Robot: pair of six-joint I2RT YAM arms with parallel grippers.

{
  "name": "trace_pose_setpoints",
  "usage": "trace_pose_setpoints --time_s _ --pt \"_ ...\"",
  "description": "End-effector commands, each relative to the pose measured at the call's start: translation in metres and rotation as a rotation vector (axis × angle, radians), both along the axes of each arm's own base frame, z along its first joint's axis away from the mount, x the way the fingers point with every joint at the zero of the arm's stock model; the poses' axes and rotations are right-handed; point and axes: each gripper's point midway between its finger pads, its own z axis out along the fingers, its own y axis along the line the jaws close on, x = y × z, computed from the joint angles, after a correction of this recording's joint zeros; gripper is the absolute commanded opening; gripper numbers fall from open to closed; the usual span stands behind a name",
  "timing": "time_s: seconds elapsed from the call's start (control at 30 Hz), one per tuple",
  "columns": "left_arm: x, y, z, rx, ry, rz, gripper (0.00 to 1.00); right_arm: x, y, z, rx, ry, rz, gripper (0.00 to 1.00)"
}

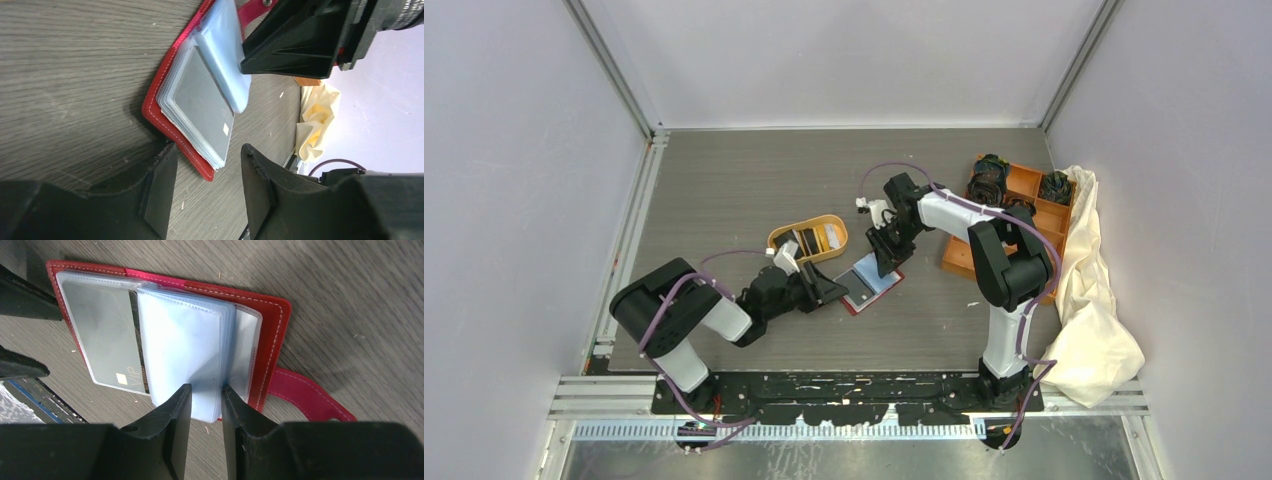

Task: Put the credit cards into the card holder
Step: Close the card holder at the center of the board.

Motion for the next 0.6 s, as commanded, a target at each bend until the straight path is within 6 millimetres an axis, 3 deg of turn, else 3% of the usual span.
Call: trace_pose_setpoints --time_s 0.0,0.33,0.57 --pt "0.011 -0.022 0.047 -0.075 -0.145 -0.054 0.5 0.001 0.009 0.009 0.036 0.007 0.0 0.34" --pt "0.016 -0.025 0.042 -0.066 -0.139 -0.043 0.5 0.025 -0.009 0.038 0.017 -0.148 -0.029 0.37" --pt "0.021 -0.031 0.044 -0.079 -0.146 -0.051 0.5 0.041 -0.041 0.031 -0.069 -0.182 -0.086 0.4"
